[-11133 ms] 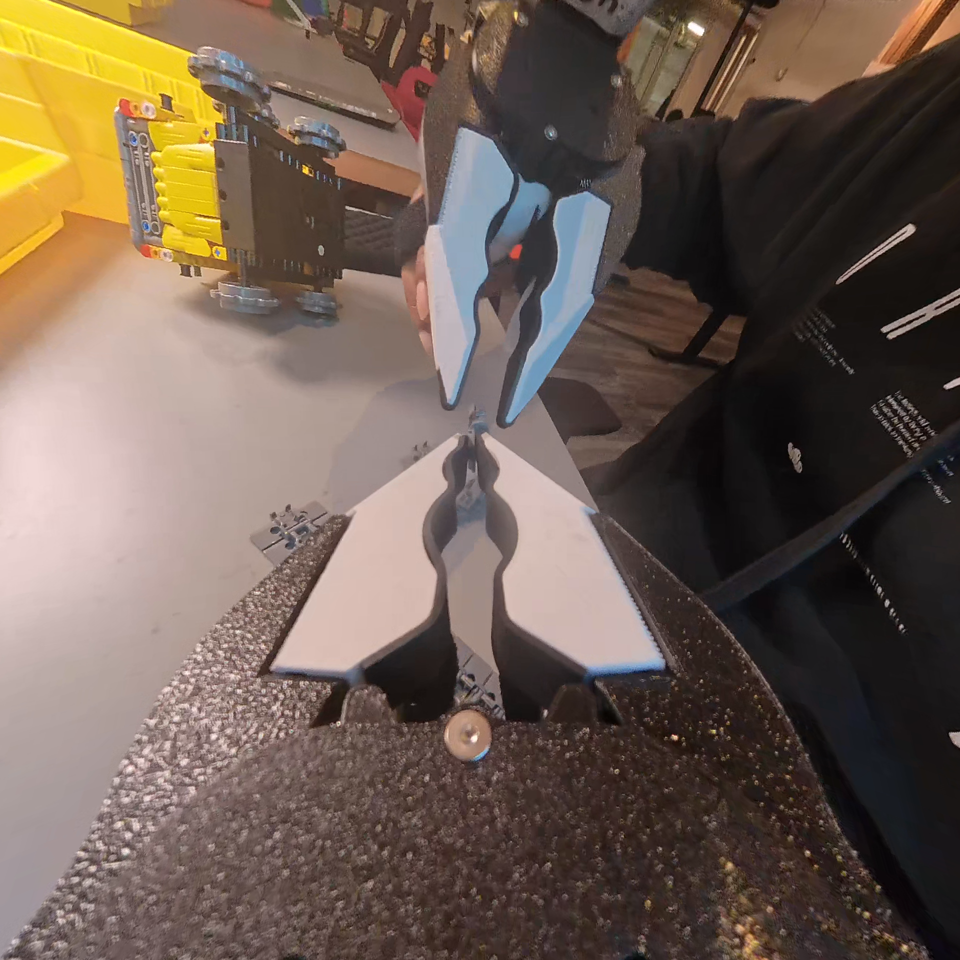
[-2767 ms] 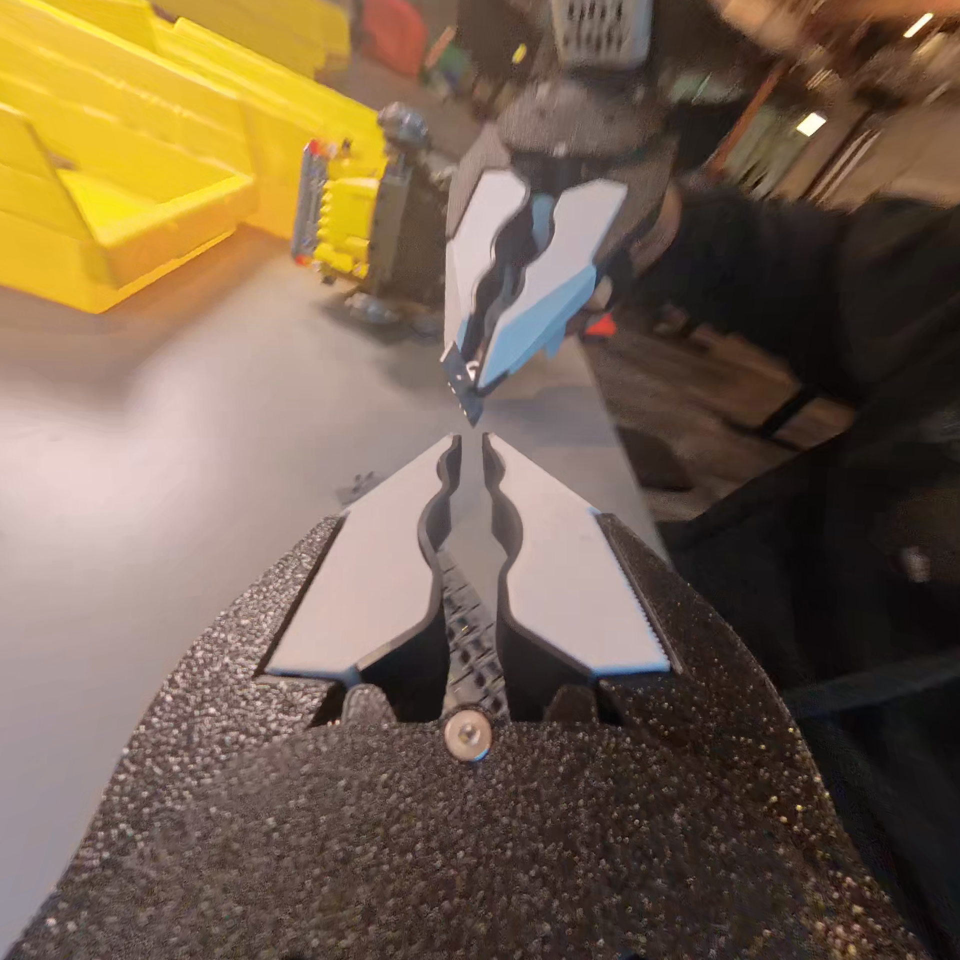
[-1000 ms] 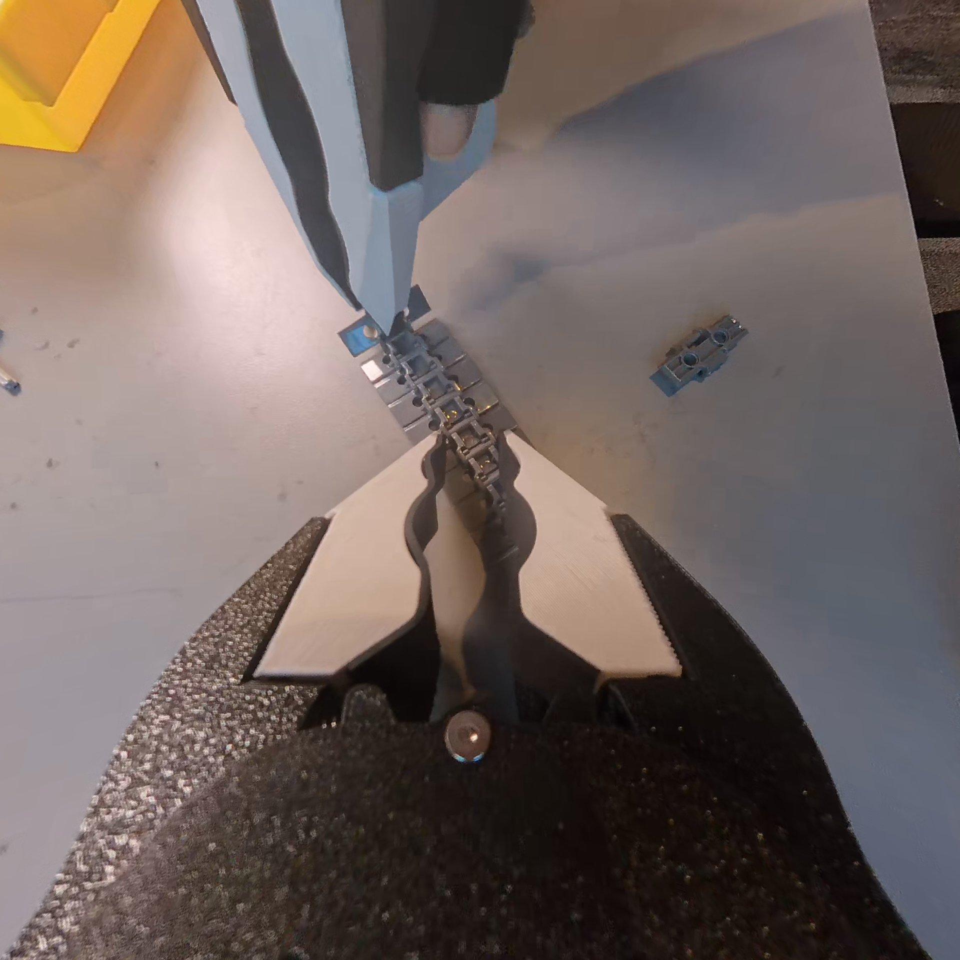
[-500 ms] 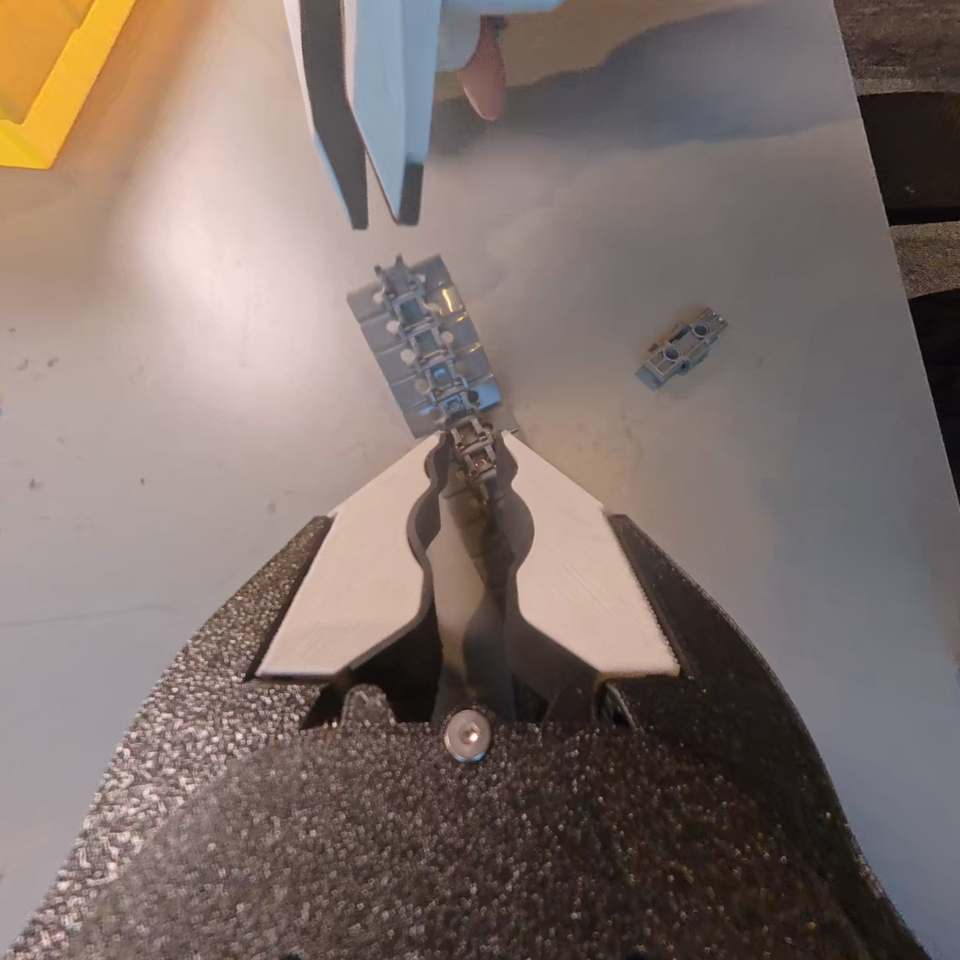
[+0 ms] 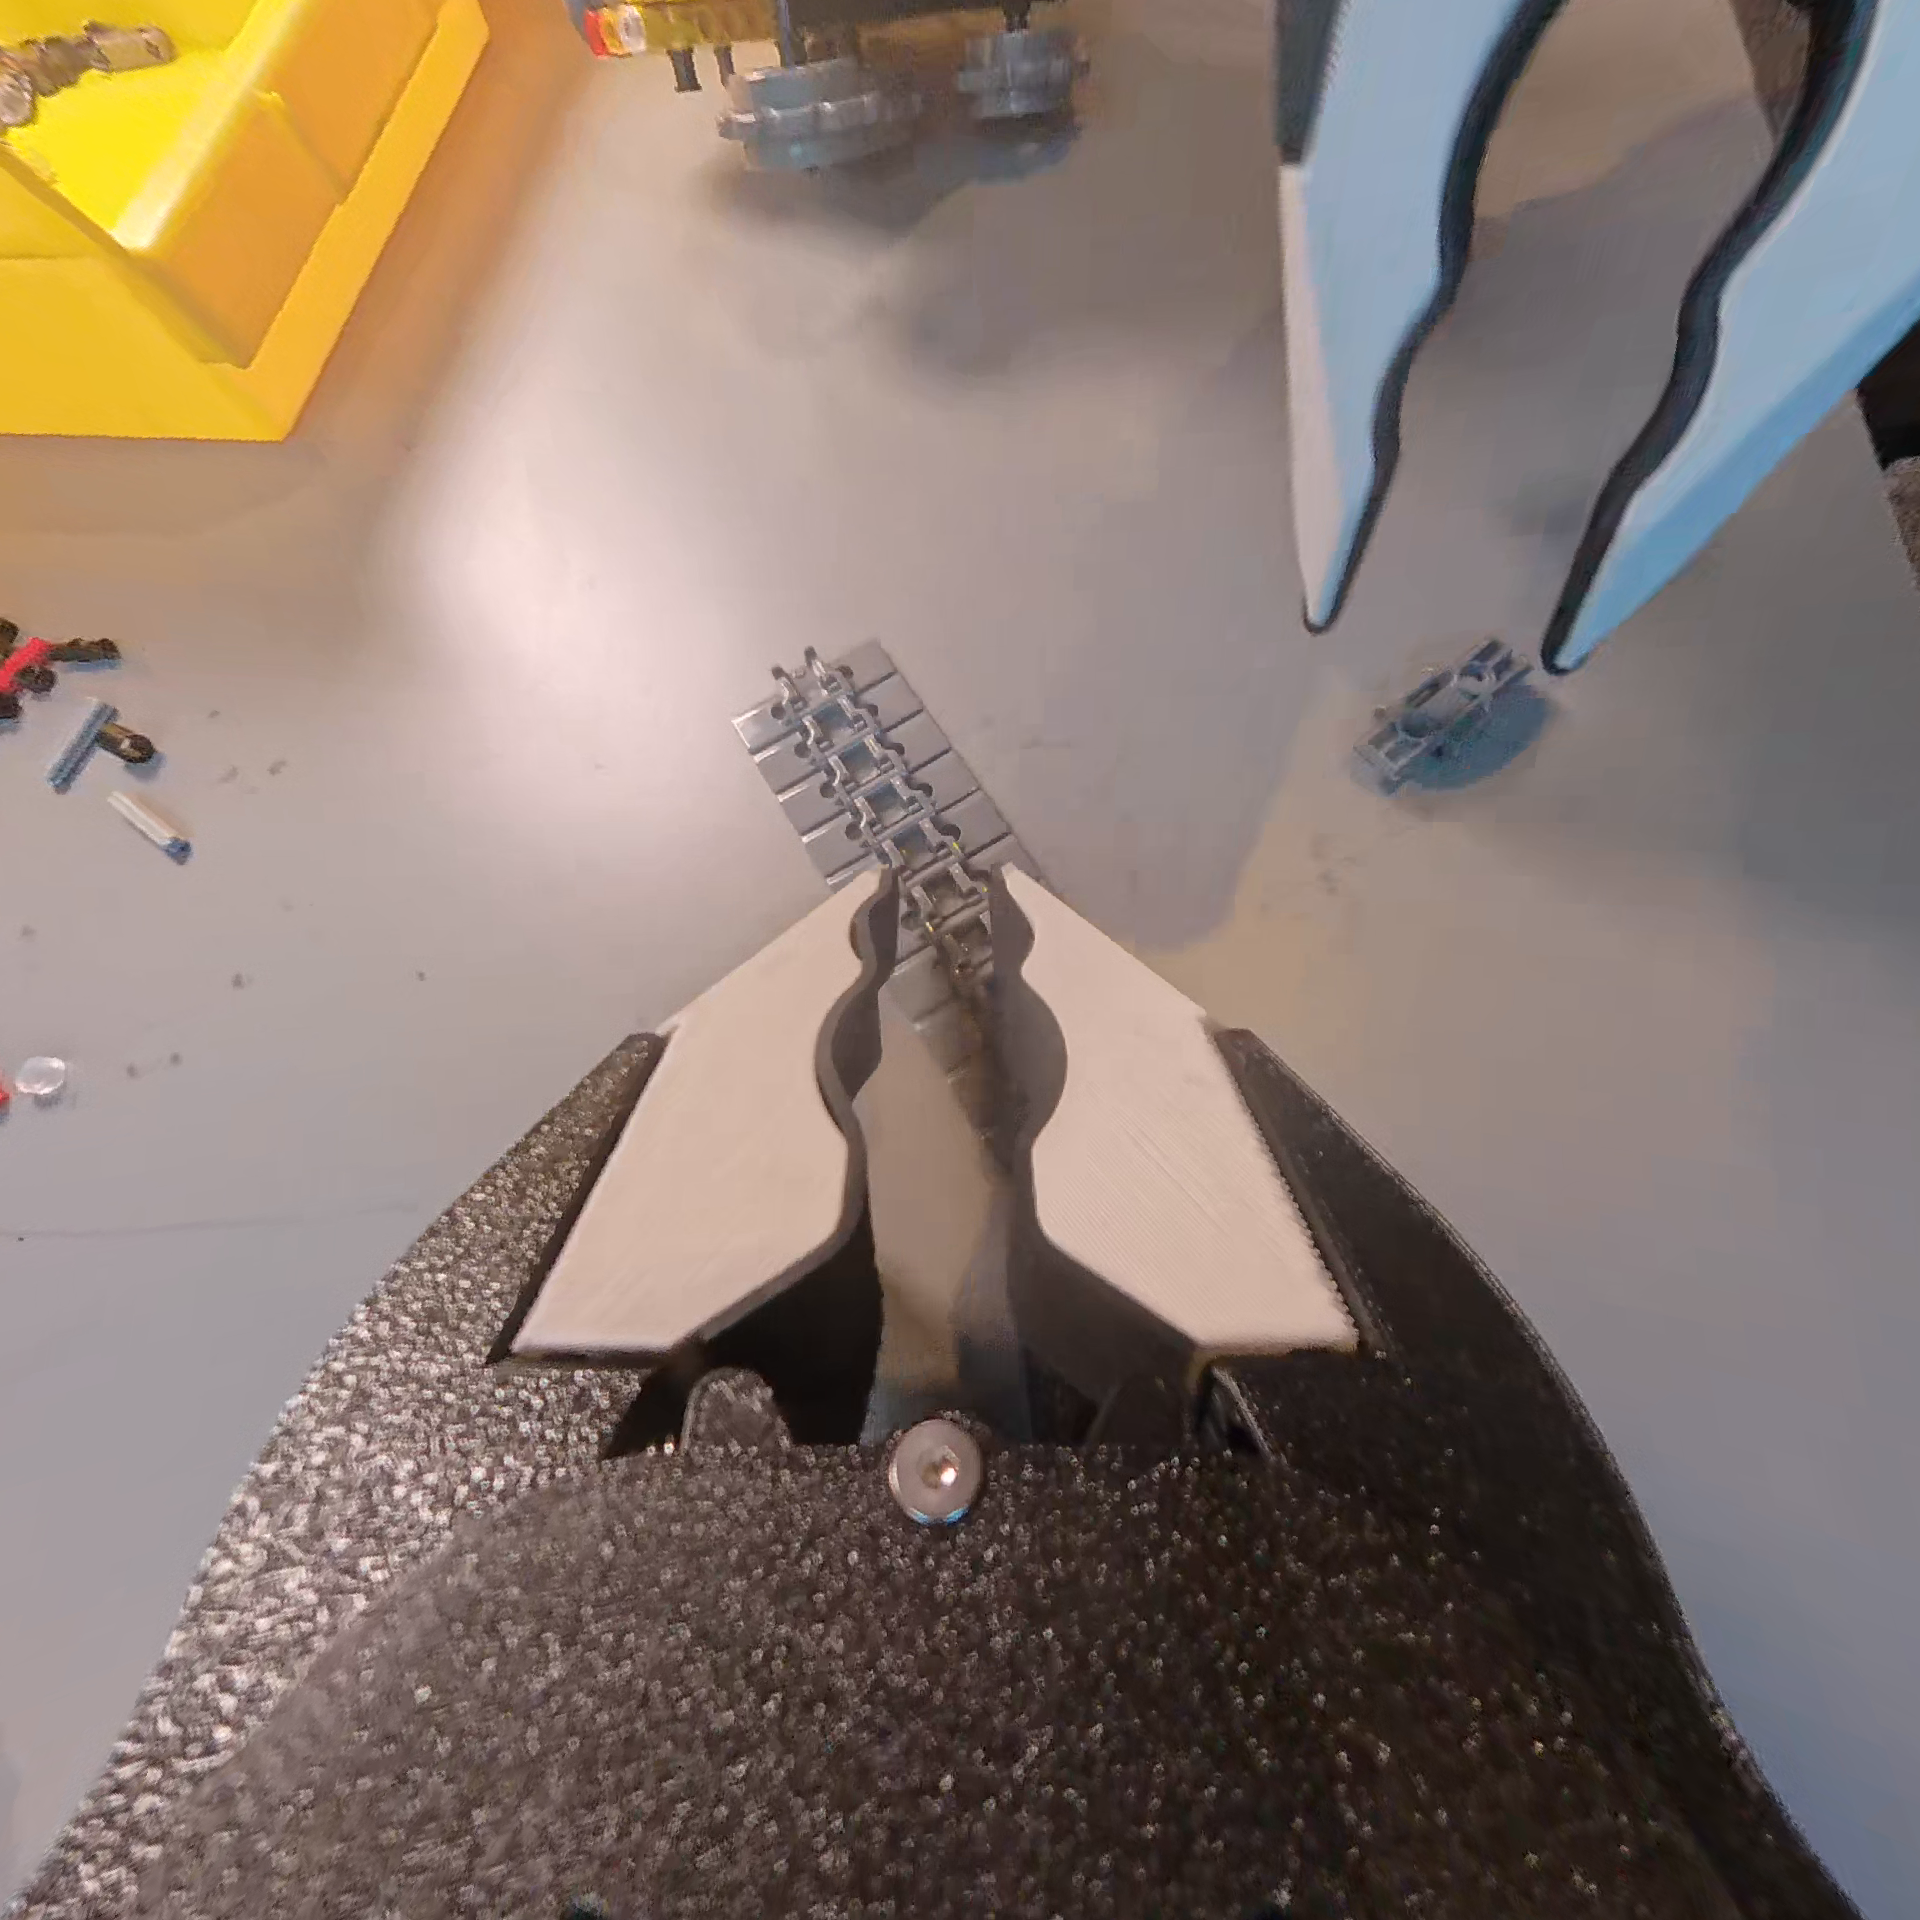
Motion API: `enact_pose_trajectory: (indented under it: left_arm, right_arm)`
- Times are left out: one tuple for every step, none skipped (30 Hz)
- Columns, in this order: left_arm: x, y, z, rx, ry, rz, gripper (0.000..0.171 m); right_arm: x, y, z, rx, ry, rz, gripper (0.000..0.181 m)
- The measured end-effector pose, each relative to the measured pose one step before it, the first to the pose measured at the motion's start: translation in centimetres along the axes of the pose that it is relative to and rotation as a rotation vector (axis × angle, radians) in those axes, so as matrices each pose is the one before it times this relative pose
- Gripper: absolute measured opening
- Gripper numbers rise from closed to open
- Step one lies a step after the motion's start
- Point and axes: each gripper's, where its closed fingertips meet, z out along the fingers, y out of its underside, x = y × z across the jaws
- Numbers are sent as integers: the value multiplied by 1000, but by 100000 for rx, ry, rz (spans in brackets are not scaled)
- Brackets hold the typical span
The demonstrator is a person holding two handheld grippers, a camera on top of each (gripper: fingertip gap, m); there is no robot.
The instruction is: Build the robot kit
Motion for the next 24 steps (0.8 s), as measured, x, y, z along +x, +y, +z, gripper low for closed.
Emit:
enact_pose_trajectory:
  left_arm:
    - [-92, -190, -184, 1492, 118, -1096, 15]
    - [-118, -111, -164, 958, 121, -1127, 15]
    - [-191, -56, -189, 524, -168, -958, 16]
    - [-212, -62, -239, 537, -278, -674, 17]
    - [-209, -92, -307, 723, -70, -589, 17]
    - [-242, -126, -369, 1009, -150, -652, 17]
    - [-293, -110, -380, 1030, -212, -725, 17]
    - [-335, -66, -368, 963, -240, -873, 17]
    - [-249, 4, -292, 756, 465, -970, 17]
    - [36, 112, -216, 212, 2264, -938, 17]
    - [442, 301, -96, -949, 4619, -790, 16]
    - [830, 510, 7, -2341, 6502, -395, 17]
    - [1010, 524, 93, -2630, 6678, 672, 18]
    - [889, 337, 167, -1903, 4804, 2068, 21]
    - [734, 295, 219, -2318, 2961, 3008, 23]
    - [422, 449, 299, -3606, 720, 3070, 26]
    - [55, 342, 286, -3009, -1676, 3139, 28]
    - [24, 48, 160, -961, -1709, 3390, 29]
    - [17, 69, 88, -1219, -1172, 2922, 29]
    - [-132, 56, 52, -970, -1458, 2839, 27]
    - [-193, 33, 52, -700, -1390, 2591, 23]
    - [-215, -24, 66, -422, -761, 1708, 19]
    - [-123, -90, 117, -148, 307, 1061, 16]
    - [-64, -127, 154, 93, 983, 1355, 16]
  right_arm:
    - [-294, 260, 245, -97, 1420, -1015, 34]
    - [-161, 388, 271, -1036, 1692, -951, 34]
    - [-208, 375, 297, -997, 869, -1059, 33]
    - [-82, 196, 282, -42, 1100, -677, 33]
    - [20, 159, 243, 0, 1104, -425, 31]
    - [179, 131, 181, -139, 1395, -374, 28]
    - [488, 69, 76, 171, 2370, 444, 21]
    - [727, 1, -27, 492, 2665, 1692, 18]
    - [632, 133, -63, -393, 893, 2987, 19]
    - [612, 54, -119, 182, 498, 2352, 19]
    - [663, -57, -192, 984, 1291, 1166, 20]
    - [656, -29, -227, 735, 1444, 1016, 20]
    - [549, -34, -244, 798, 971, 1043, 23]
    - [553, -144, -318, 1612, 1259, 1212, 25]
    - [438, -237, -395, 2305, 842, 849, 27]
    - [421, -328, -526, 2930, 1031, 562, 27]
    - [616, -415, -674, 3577, 2468, 377, 27]
    - [673, -513, -796, 4387, 3034, 103, 27]
    - [544, -638, -883, 5489, 2489, -318, 27]
    - [476, -745, -929, 6267, 2577, -627, 27]
    - [439, -713, -929, 6133, 2729, -1033, 28]
    - [394, -664, -892, 5761, 2750, -1805, 28]
    - [389, -636, -848, 5541, 3009, -2607, 28]
    - [543, -538, -835, 4701, 4009, -3030, 28]
